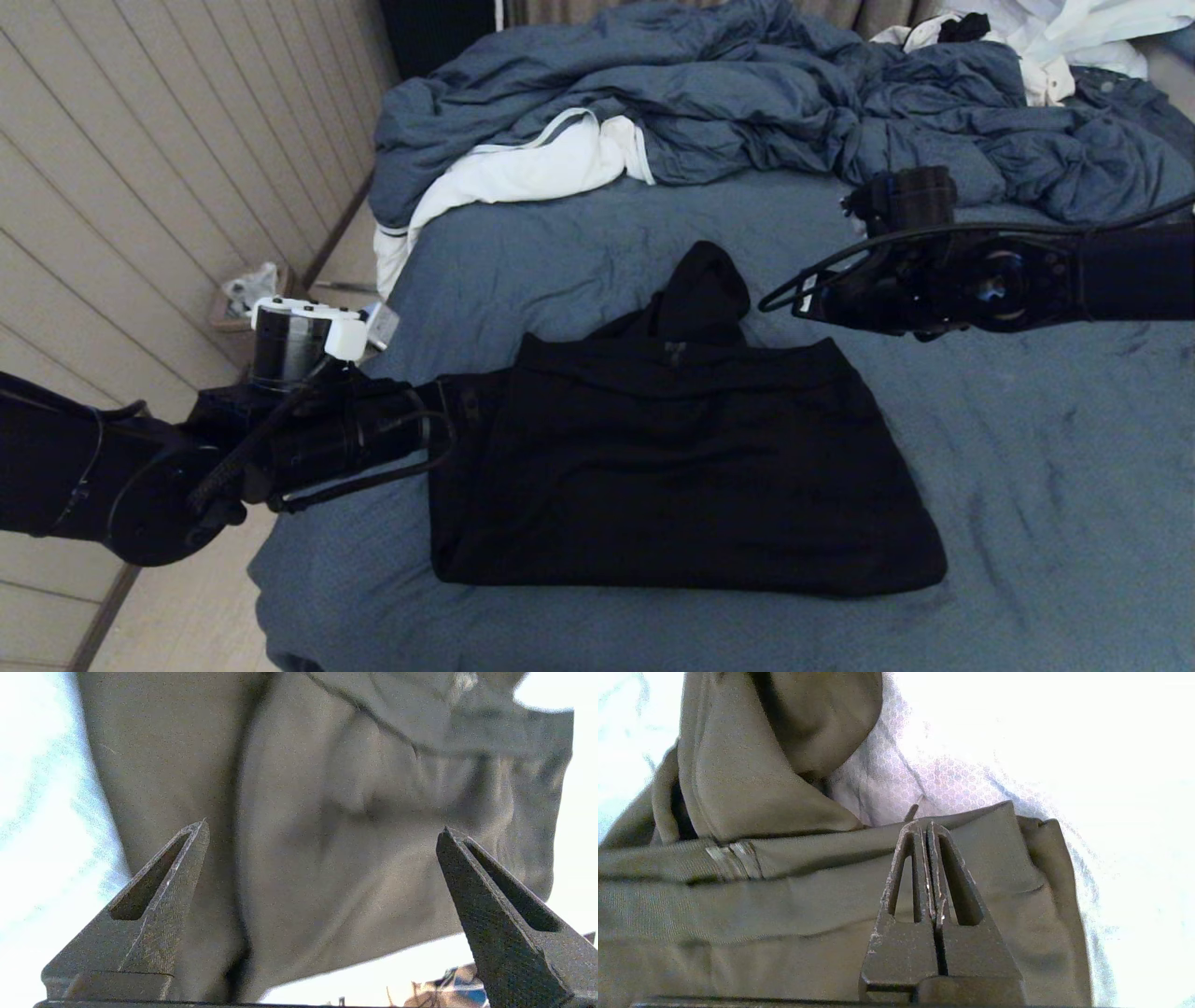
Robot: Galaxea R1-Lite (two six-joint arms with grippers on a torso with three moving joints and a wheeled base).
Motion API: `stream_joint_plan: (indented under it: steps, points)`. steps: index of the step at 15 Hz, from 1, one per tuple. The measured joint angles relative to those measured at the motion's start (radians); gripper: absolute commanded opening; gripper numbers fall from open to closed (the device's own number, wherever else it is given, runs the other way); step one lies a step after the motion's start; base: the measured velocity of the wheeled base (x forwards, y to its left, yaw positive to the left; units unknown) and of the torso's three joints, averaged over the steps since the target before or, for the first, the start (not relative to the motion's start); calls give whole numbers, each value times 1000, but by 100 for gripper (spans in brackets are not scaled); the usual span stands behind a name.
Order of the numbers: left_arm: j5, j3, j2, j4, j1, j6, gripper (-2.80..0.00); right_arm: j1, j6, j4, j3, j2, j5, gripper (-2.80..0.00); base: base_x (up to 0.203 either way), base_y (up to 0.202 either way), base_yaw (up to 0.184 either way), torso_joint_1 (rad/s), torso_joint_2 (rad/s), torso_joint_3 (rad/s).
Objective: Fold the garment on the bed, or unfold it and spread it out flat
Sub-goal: Fold the black sweatshirt
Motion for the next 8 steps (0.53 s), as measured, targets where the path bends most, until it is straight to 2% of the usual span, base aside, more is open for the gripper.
stream_joint_plan:
  steps: [2,4,6,8]
  points:
    - [-14,-12,11,6,21,0,0,-40,-60,66,-51,17,91,-280,0,0,0,0,0,0]
    - [-15,-16,21,9,25,-1,0,-51,-78,151,-128,36,122,-280,0,0,0,0,0,0]
    - [-26,-18,25,17,27,-2,0,-53,-94,284,-266,51,150,-280,0,0,0,0,0,0]
    - [-68,-13,25,34,23,-40,0,-56,-164,450,-395,63,200,-280,0,0,0,0,0,0]
